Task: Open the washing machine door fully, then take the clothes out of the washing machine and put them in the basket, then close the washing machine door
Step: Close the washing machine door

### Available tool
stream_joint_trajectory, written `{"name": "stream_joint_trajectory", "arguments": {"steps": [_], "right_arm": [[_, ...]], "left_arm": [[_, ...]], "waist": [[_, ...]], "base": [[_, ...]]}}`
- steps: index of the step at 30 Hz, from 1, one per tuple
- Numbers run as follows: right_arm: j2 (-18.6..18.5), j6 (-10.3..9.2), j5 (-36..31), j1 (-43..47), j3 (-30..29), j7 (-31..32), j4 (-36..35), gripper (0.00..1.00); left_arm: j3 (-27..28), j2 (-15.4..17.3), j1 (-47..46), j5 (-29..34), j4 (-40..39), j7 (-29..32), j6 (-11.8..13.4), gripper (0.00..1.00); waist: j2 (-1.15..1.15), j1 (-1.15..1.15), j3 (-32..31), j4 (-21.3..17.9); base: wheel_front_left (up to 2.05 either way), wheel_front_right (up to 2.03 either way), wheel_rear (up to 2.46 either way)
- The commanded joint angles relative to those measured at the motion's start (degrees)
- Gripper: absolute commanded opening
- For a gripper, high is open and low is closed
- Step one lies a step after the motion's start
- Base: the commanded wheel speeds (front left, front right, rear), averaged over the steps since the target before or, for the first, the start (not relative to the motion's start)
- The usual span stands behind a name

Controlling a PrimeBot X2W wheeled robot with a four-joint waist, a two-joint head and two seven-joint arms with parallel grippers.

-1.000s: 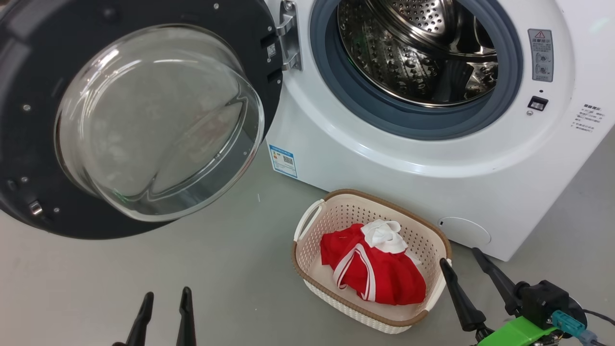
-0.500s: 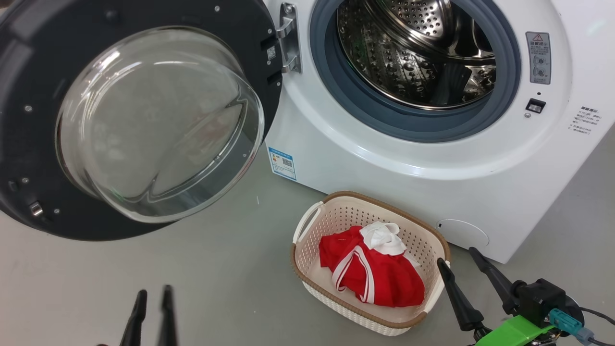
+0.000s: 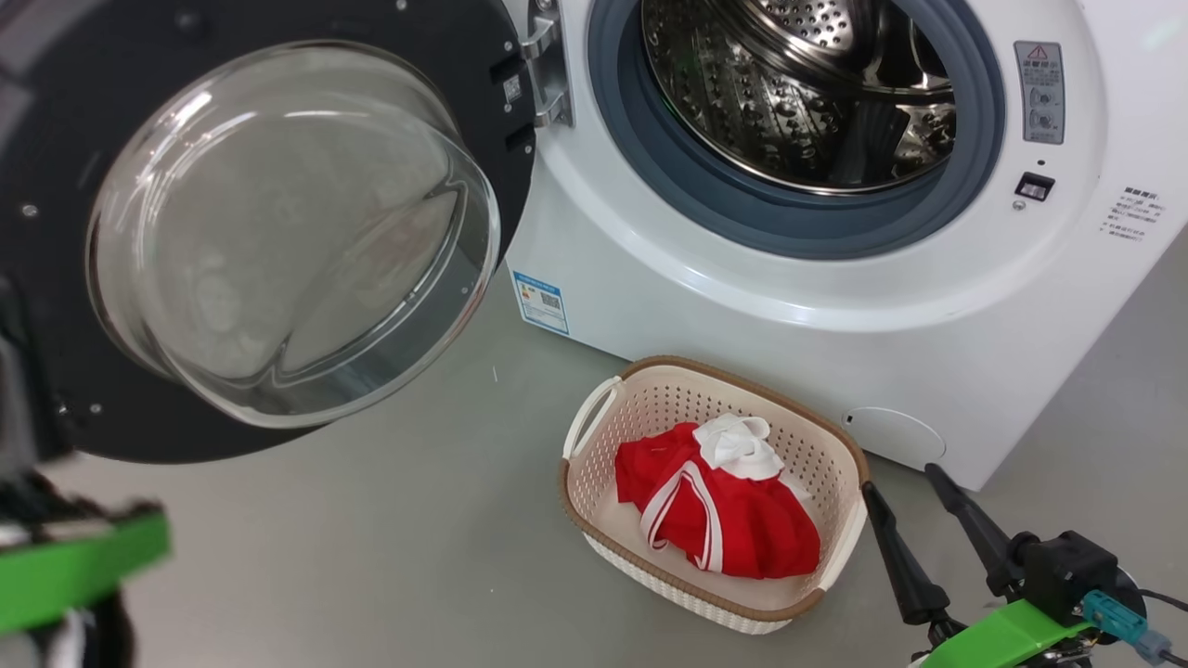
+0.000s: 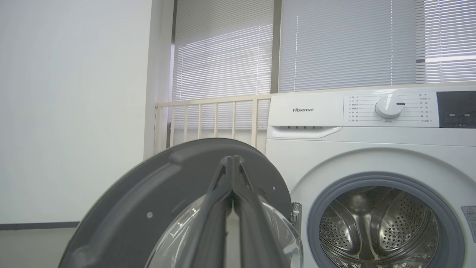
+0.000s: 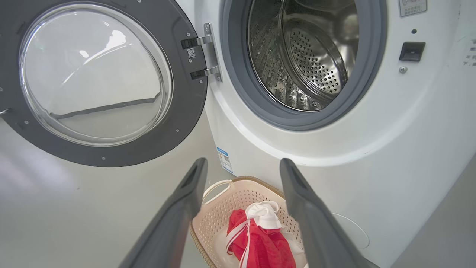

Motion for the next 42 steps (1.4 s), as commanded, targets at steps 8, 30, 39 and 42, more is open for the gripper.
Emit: {"name": "stream_joint_trajectory", "arguments": {"steps": [8, 30, 39, 42], "right_arm": [[0.13, 0.36, -1.08, 0.13, -0.50, -0.37, -2.18, 1.00], [-1.01, 0.36, -2.15, -2.07, -0.68, -0.37, -3.06, 1.00], [-2.46, 0.36, -2.63, -3.65, -0.25, -0.37, -3.08, 1.00], [-2.69, 0.36, -2.76, -4.02, -0.31, -0.37, -3.18, 1.00]], "left_arm": [[5.89, 11.54, -17.44, -2.70, 5.35, -0.22, -0.82, 0.00], [8.69, 32.61, -45.14, -21.47, 57.81, 5.26, -0.85, 0.00], [7.95, 33.95, -52.80, -28.30, 70.53, 23.23, -0.48, 0.00], [8.24, 33.83, -54.63, -29.64, 72.61, 27.30, -0.22, 0.00]], "waist": [[0.00, 0.00, 1.59, -0.24], [0.00, 0.00, 7.48, -2.53], [0.00, 0.00, 10.71, -2.72], [0.00, 0.00, 11.74, -2.64]], "base": [[0.00, 0.00, 0.00], [0.00, 0.00, 0.00], [0.00, 0.00, 0.00], [0.00, 0.00, 0.00]]}}
